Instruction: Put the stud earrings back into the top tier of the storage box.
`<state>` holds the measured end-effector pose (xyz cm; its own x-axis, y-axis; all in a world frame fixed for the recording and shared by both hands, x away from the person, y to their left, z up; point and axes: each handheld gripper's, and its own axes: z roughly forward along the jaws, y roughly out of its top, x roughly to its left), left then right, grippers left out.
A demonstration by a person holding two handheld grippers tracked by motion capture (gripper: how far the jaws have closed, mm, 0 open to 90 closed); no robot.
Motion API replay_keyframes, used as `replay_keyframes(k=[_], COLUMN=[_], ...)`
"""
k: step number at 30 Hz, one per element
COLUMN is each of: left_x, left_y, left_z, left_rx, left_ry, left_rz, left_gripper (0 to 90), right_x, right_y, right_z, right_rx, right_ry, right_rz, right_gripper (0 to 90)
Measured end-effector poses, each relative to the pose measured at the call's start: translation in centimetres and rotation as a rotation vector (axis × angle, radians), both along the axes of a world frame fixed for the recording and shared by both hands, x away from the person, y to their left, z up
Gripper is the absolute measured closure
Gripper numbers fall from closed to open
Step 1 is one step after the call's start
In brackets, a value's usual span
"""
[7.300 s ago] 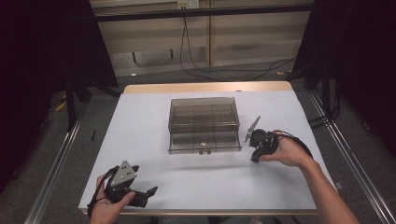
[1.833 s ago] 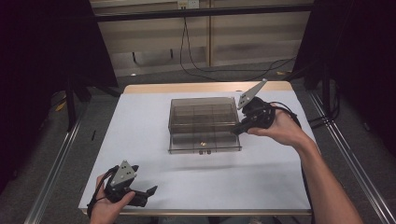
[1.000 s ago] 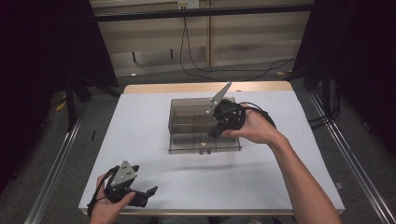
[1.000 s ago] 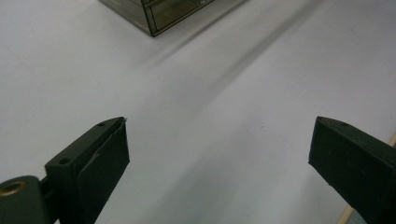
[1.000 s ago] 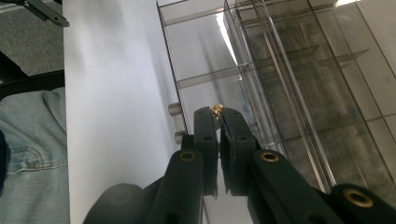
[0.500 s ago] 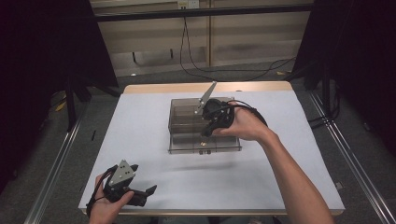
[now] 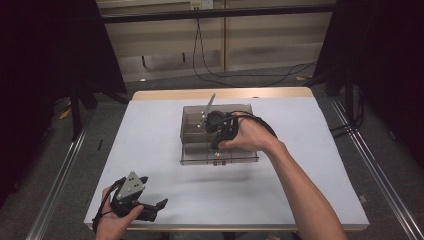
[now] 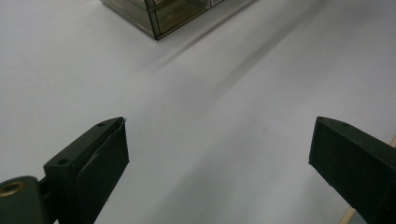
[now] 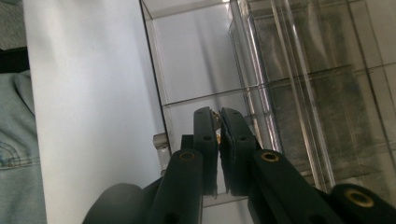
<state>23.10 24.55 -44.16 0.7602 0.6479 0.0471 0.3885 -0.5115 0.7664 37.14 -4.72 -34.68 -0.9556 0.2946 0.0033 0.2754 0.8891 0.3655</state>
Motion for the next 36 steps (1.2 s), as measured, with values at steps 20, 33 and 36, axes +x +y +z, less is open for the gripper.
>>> replay_keyframes(k=[20, 33, 36], left_x=[0.1, 0.1, 0.1], left_y=[0.0, 0.0, 0.0], left_z=[-0.1, -0.1, -0.1], left_rx=[-0.001, 0.005, 0.004], left_ry=[-0.001, 0.003, 0.003], left_rz=[-0.003, 0.001, 0.001], left_gripper=[4.7, 4.7, 4.7], right_x=[1.4, 1.4, 1.3], right_y=[1.2, 1.1, 0.9], right_z=[-2.8, -2.8, -2.6], right_rx=[-0.164, -0.146, -0.126], right_ry=[0.008, 0.007, 0.005], right_rz=[0.014, -0.01, -0.013], right_gripper=[84.9, 81.0, 80.4])
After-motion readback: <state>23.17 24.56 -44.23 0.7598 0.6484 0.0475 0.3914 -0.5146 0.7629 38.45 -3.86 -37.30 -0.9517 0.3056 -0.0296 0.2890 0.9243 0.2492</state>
